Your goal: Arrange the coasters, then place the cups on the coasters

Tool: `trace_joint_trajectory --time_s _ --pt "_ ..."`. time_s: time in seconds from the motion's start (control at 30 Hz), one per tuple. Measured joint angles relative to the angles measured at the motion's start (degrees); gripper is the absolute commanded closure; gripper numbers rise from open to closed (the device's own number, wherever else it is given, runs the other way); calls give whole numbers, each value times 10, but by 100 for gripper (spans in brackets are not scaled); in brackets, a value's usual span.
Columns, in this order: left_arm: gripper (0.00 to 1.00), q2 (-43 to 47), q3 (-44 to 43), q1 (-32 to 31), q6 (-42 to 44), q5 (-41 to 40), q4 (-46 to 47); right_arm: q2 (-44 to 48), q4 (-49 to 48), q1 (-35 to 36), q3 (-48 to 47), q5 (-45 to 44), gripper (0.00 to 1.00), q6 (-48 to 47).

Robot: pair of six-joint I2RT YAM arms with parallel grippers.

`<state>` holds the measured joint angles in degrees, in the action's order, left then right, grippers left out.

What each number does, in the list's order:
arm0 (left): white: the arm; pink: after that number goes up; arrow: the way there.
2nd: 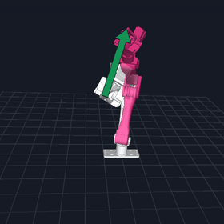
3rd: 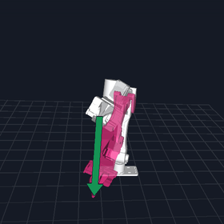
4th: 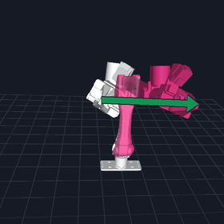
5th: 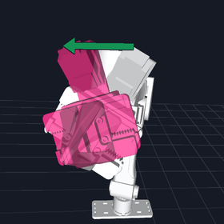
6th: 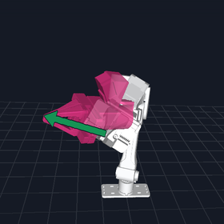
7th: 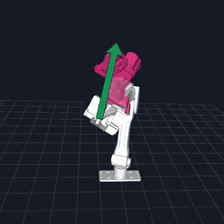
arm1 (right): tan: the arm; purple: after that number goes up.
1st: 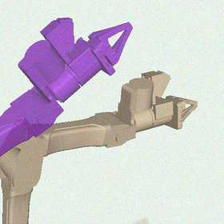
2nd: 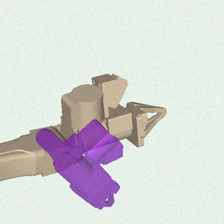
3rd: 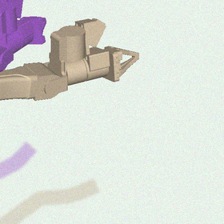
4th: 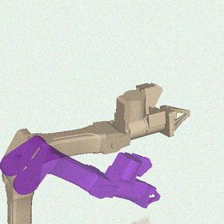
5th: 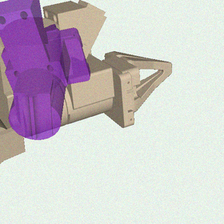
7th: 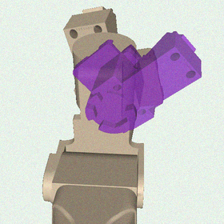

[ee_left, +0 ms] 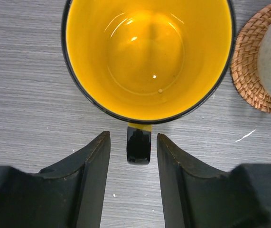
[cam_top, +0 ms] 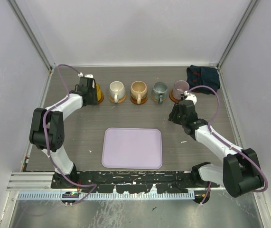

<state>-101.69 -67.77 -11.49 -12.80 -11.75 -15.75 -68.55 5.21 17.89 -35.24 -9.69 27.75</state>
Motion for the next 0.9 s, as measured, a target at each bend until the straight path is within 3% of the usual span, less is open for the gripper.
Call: trace_joint_trajectory --time_s 0.17,0.4,0.53,0.87,0.9 --pt "54 22 7 0 0 0 -1 11 0 0 3 2 52 3" --pt "29 77 41 0 -3 0 -12 39 7 0 3 -16 52 -3" --pt "19 143 71 0 -6 -7 -21 47 17 -2 -3 -46 51 -13" --pt "13 346 162 0 -35 -19 -42 61 31 -76 -15 -55 51 -21" --pt "9 367 173 0 -41 -20 -48 70 34 -82 -15 -57 50 -21"
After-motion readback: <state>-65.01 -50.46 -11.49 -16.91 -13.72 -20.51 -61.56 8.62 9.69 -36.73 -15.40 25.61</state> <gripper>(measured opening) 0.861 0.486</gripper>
